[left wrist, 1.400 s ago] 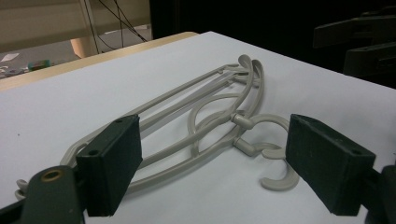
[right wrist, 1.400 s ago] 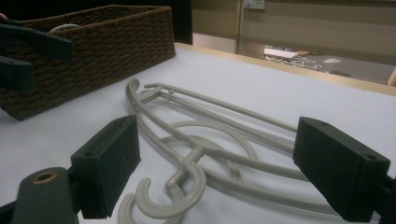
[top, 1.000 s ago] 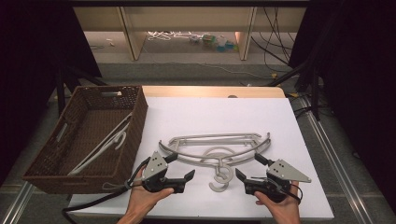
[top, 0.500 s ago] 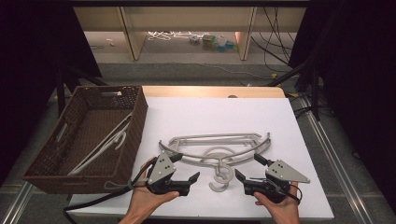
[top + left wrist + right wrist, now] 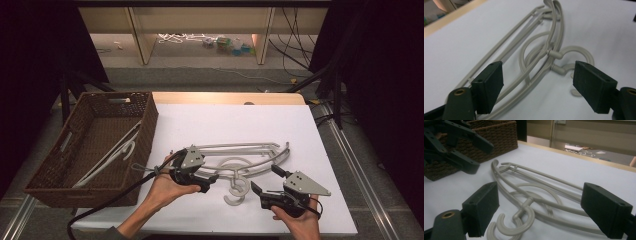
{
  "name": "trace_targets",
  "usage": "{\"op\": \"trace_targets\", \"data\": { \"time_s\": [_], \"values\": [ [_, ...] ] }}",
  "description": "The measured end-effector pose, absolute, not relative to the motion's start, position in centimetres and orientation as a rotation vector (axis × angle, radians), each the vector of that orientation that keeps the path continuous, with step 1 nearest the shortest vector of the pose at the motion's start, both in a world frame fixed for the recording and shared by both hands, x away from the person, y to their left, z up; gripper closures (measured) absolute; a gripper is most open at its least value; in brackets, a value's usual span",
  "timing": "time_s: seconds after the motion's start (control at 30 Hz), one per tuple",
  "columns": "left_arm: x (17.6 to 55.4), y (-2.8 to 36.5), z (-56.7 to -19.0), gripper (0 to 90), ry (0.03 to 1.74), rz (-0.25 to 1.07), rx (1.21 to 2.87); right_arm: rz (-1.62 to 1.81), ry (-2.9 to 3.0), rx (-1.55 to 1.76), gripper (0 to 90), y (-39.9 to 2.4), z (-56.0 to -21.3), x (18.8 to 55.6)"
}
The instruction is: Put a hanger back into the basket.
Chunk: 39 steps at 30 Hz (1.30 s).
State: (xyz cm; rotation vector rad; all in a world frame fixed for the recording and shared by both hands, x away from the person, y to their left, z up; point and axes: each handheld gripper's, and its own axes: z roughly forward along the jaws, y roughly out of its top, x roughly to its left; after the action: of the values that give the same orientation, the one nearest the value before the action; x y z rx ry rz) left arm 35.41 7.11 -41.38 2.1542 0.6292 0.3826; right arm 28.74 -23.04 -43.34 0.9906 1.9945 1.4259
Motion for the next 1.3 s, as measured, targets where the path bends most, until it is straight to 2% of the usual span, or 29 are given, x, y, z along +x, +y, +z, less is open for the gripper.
{"op": "trace_targets", "data": {
  "time_s": [0.23,0.33,0.73,1.3],
  "values": [
    [36.9,6.7,-42.2,26.1,0.623,0.339,2.204,1.433,1.998,0.986,15.9,-23.0,-43.4,28.8],
    [37.7,6.3,-42.1,30.1,0.619,0.334,2.228,1.434,1.992,0.986,15.9,-22.9,-43.5,28.9],
    [40.2,5.3,-43.5,29.6,0.603,0.271,2.361,1.434,2.004,0.982,15.9,-22.9,-43.5,28.9],
    [41.4,3.8,-45.3,32.4,0.539,0.231,2.473,1.428,2.009,0.979,15.9,-22.8,-43.5,28.9]
  ]
}}
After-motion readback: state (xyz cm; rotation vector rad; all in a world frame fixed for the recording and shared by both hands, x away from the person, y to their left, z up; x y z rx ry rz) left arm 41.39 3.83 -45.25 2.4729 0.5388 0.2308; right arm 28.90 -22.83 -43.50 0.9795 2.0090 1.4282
